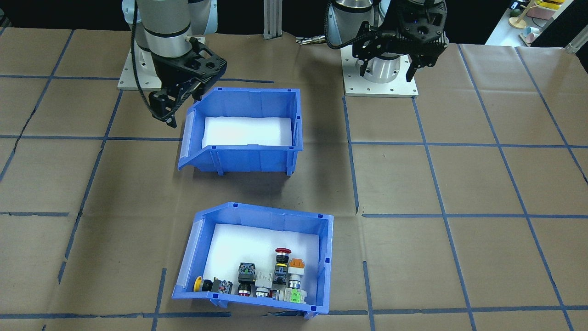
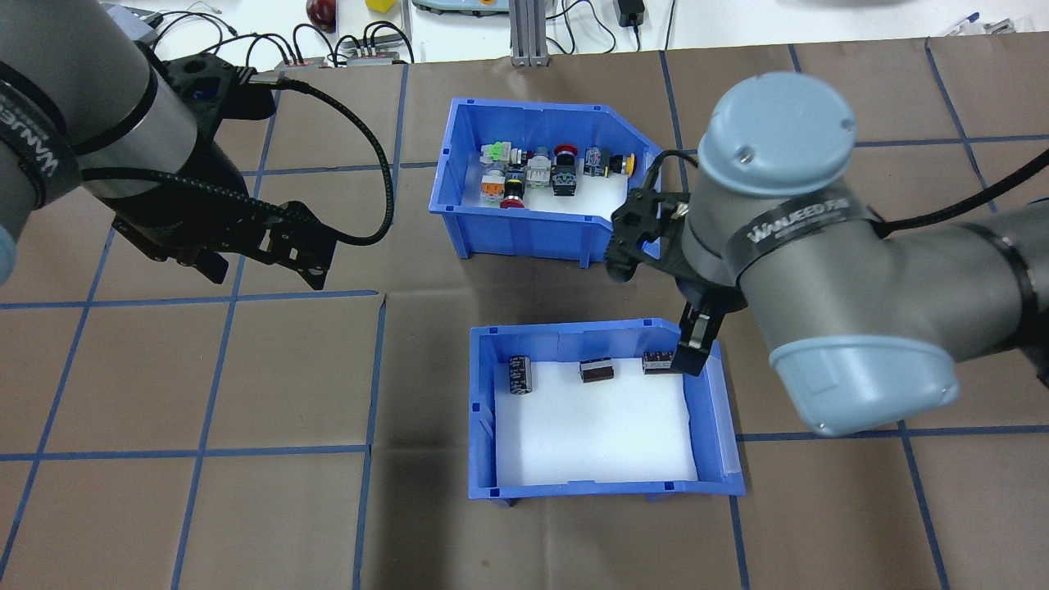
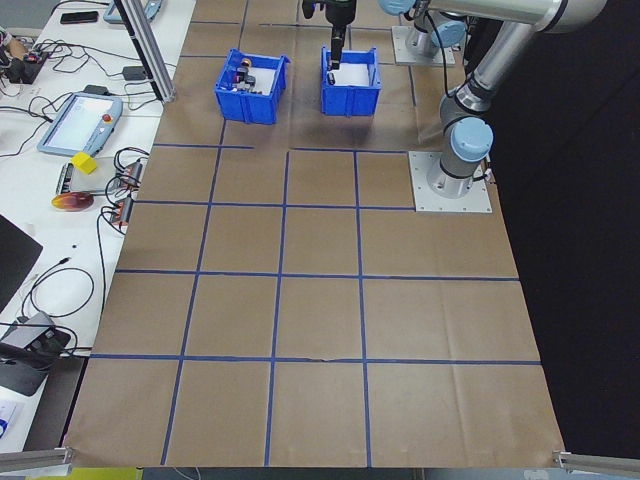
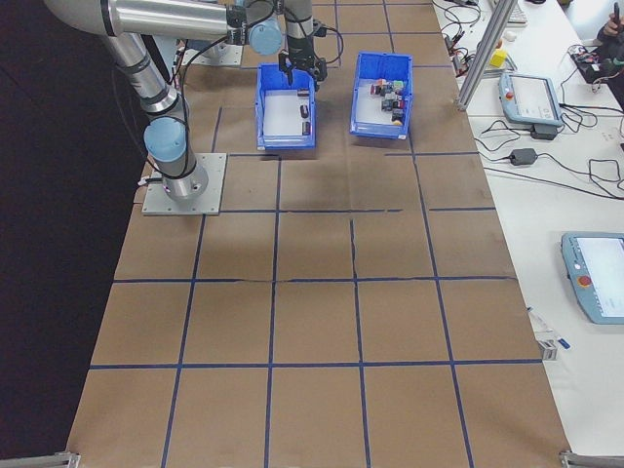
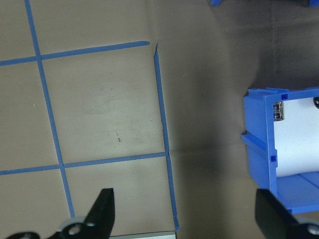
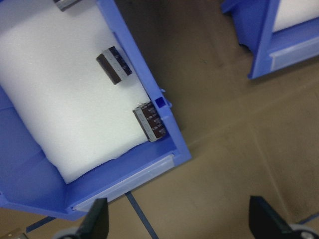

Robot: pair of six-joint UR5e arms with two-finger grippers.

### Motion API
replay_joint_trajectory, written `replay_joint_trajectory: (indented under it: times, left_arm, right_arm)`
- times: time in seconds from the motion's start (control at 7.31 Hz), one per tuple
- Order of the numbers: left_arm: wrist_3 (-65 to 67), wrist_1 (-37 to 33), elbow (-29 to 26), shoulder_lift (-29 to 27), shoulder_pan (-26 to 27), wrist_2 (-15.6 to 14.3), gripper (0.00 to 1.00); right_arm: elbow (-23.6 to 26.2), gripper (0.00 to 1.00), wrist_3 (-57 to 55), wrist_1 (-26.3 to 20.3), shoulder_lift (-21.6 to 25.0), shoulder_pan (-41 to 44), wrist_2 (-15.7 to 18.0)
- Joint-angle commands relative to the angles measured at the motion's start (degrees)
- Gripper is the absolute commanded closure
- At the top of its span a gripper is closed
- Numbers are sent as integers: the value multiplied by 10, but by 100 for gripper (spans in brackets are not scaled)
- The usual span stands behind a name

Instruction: Place button box in front

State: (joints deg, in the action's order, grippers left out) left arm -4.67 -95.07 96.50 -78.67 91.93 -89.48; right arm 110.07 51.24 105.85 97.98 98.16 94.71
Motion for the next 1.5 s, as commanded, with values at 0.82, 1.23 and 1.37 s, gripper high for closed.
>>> replay_joint_trajectory:
  times: [0.82, 1.23, 1.37]
  left_arm:
    - [10, -1, 4, 0, 0, 0, 1]
    - [11, -1, 4, 0, 0, 0, 1]
    - [10, -1, 4, 0, 1, 0, 1]
  right_arm:
    - [-134, 0, -545, -214, 6, -120, -44]
    - [-133, 0, -551, -210, 11, -97, -43]
    - [-132, 0, -551, -209, 9, -97, -44]
